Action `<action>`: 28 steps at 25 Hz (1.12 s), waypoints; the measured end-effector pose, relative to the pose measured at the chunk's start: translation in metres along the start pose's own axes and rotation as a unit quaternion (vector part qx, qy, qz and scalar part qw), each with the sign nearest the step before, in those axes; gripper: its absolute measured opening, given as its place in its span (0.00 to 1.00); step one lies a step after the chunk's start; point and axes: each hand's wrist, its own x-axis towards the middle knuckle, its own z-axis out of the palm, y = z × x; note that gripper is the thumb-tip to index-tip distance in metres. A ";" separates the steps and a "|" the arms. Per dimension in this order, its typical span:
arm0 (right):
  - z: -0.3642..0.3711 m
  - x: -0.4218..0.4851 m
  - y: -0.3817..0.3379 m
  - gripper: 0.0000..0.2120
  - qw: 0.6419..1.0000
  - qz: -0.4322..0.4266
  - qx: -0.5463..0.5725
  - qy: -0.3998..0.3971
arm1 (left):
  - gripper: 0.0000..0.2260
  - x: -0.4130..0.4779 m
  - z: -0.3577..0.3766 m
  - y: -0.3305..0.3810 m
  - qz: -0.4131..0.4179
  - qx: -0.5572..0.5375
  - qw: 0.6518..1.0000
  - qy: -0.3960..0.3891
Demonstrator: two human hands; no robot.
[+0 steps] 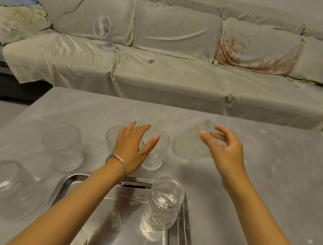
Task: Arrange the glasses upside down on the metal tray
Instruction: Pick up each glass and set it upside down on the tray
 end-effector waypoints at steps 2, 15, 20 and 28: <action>0.004 -0.014 -0.026 0.17 0.989 0.031 0.134 -0.062 | 0.21 -0.018 -0.011 0.027 0.008 -0.182 0.983 -0.002; 0.066 -0.097 -0.068 0.26 0.912 0.150 0.265 -0.275 | 0.37 -0.102 -0.086 0.012 -0.031 -0.501 0.860 -0.097; 0.074 -0.119 -0.064 0.20 0.928 0.118 0.167 -0.310 | 0.29 -0.118 -0.106 0.005 -0.051 -0.475 0.878 0.022; 0.034 -0.110 0.007 0.22 0.969 -0.030 -0.154 -0.193 | 0.24 -0.125 -0.066 -0.028 -0.062 -0.337 0.938 0.054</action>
